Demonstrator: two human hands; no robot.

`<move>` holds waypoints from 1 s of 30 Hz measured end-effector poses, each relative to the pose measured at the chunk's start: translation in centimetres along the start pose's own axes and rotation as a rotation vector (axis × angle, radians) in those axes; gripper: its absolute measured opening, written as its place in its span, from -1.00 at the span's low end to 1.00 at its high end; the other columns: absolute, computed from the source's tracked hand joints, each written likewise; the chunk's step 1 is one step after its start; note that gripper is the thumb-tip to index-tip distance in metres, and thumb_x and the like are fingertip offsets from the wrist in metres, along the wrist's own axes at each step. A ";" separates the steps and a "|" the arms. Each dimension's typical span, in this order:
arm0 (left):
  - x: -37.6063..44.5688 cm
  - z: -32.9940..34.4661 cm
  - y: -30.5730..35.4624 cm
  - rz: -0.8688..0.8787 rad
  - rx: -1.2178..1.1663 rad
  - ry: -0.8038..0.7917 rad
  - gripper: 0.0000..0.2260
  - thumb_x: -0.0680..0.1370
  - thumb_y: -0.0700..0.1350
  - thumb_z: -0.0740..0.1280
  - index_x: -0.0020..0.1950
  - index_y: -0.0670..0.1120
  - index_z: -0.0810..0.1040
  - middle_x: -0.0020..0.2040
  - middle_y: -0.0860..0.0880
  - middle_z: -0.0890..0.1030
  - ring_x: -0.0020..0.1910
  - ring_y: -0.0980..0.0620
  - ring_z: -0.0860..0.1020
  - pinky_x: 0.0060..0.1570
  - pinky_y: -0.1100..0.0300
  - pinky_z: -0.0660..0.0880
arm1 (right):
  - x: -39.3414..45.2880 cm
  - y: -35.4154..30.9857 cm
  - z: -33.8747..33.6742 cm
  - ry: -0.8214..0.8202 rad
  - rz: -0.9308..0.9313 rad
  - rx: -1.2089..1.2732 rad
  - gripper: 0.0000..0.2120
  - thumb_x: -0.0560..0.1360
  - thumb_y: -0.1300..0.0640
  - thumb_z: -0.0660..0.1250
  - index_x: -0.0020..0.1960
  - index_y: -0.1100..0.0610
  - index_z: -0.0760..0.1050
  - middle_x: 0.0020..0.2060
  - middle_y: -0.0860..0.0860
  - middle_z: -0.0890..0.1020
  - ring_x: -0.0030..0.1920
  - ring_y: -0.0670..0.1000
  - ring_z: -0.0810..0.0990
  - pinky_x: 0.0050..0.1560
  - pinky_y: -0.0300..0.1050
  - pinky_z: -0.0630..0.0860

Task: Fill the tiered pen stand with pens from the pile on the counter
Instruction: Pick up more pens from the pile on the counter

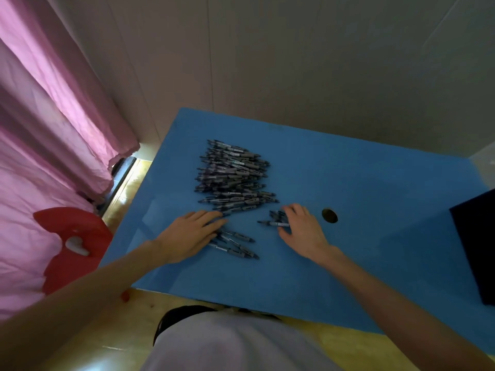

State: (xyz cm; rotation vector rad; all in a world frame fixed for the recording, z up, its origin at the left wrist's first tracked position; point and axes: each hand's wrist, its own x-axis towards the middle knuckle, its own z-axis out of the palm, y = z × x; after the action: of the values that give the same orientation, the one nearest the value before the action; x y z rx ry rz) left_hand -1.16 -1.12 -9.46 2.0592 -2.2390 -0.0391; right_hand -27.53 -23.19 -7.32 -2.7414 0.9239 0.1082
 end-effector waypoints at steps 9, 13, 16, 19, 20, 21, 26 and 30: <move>0.7 -0.7 2.6 0.019 -0.055 -0.201 -0.35 0.59 0.21 0.20 0.63 -0.01 0.19 0.56 0.00 0.30 0.56 -0.07 0.21 0.58 0.00 0.12 | 0.9 -1.3 -1.2 -0.072 0.030 -0.100 -0.55 0.49 -0.20 0.31 0.23 0.09 0.46 0.10 0.02 0.50 0.07 0.03 0.52 -0.06 -0.05 0.57; 2.5 -0.6 3.3 0.078 -0.053 -0.211 -0.47 0.48 0.02 0.32 0.46 -0.02 0.45 0.37 -0.03 0.46 0.39 -0.09 0.38 0.47 0.03 0.27 | 0.3 -2.1 -0.8 -0.078 -0.021 -0.075 -0.57 0.52 -0.15 0.32 0.27 0.10 0.47 0.11 0.02 0.52 0.08 0.03 0.52 -0.03 -0.04 0.58; 2.8 -1.0 3.3 0.071 -0.129 -0.229 -0.50 0.43 -0.04 0.35 0.38 -0.01 0.48 0.31 -0.03 0.46 0.33 -0.07 0.38 0.40 0.00 0.34 | 0.0 -2.0 -0.8 -0.110 -0.041 -0.045 -0.54 0.52 -0.15 0.35 0.30 0.10 0.46 0.14 0.01 0.50 0.11 0.03 0.52 0.03 -0.05 0.57; 2.5 -1.0 3.3 0.032 -0.163 -0.220 -0.47 0.41 -0.11 0.34 0.40 0.01 0.48 0.39 -0.05 0.42 0.44 -0.11 0.29 0.49 -0.10 0.24 | 0.0 -1.9 -1.0 -0.139 -0.071 -0.037 -0.50 0.51 -0.17 0.37 0.32 0.09 0.45 0.16 0.01 0.48 0.12 0.02 0.51 -0.01 -0.13 0.50; 2.3 -1.0 3.5 0.010 -0.169 -0.209 -0.43 0.41 -0.12 0.33 0.44 0.01 0.46 0.45 -0.08 0.37 0.50 -0.13 0.24 0.53 -0.14 0.18 | 0.0 -1.8 -1.1 -0.146 -0.082 -0.037 -0.48 0.50 -0.19 0.38 0.32 0.09 0.45 0.15 0.01 0.47 0.11 0.02 0.50 -0.02 -0.13 0.50; 1.9 -1.0 3.8 -0.032 -0.179 -0.199 -0.38 0.42 -0.12 0.33 0.50 0.01 0.40 0.52 -0.09 0.30 0.54 -0.14 0.18 0.57 -0.14 0.13 | 0.0 -1.7 -1.1 -0.151 -0.089 -0.043 -0.47 0.48 -0.21 0.39 0.31 0.09 0.45 0.14 0.00 0.47 0.10 0.02 0.50 -0.01 -0.12 0.50; -0.1 -2.2 6.4 -0.537 -0.348 0.043 -0.64 0.56 0.05 0.34 0.33 -0.01 0.46 0.21 0.03 0.53 0.15 -0.02 0.52 0.11 0.08 0.50 | 0.1 -1.2 -1.8 -0.181 -0.116 -0.184 -0.46 0.42 -0.31 0.35 0.18 0.07 0.43 0.05 0.00 0.46 0.02 0.01 0.48 -0.03 -0.05 0.53; -0.2 -2.6 6.3 -0.771 -0.257 -0.233 -0.44 0.56 0.43 0.11 -0.30 -0.04 0.38 -0.41 0.06 0.47 -0.41 0.06 0.48 -0.37 0.15 0.43 | 0.5 -1.2 -2.5 -0.235 -0.141 -0.236 -0.56 0.44 -0.27 0.35 0.07 0.06 0.42 -0.03 -0.02 0.49 -0.10 0.00 0.49 -0.15 -0.07 0.50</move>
State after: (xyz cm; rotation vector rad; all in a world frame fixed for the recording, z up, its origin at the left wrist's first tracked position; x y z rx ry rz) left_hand -7.13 -0.20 -6.30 2.7053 -1.2901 -0.6072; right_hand -26.48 -23.18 -4.72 -2.9125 0.6913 0.5327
